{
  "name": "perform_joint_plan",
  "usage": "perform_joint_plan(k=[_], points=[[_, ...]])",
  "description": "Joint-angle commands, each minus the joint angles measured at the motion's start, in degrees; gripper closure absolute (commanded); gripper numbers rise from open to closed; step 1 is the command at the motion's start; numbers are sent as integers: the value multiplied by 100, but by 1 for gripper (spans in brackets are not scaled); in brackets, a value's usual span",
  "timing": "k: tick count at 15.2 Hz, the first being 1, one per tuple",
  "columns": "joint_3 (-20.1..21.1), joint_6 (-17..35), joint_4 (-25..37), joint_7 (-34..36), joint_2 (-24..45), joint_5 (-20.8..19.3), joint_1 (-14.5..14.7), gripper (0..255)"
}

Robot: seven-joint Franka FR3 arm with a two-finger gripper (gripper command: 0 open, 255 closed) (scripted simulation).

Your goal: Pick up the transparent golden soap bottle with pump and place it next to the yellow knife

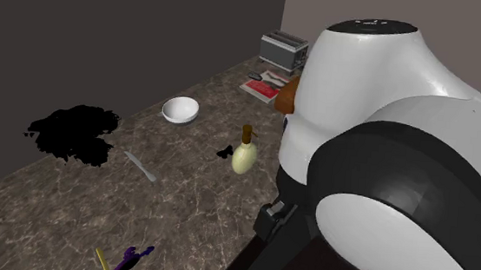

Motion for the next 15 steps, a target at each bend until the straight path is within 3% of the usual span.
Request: perform_joint_plan(k=[1, 15], points=[[0, 0, 0, 0, 0, 0, 0, 0], [-663, 2103, 405, -906, 2100, -403, -318, 0]])
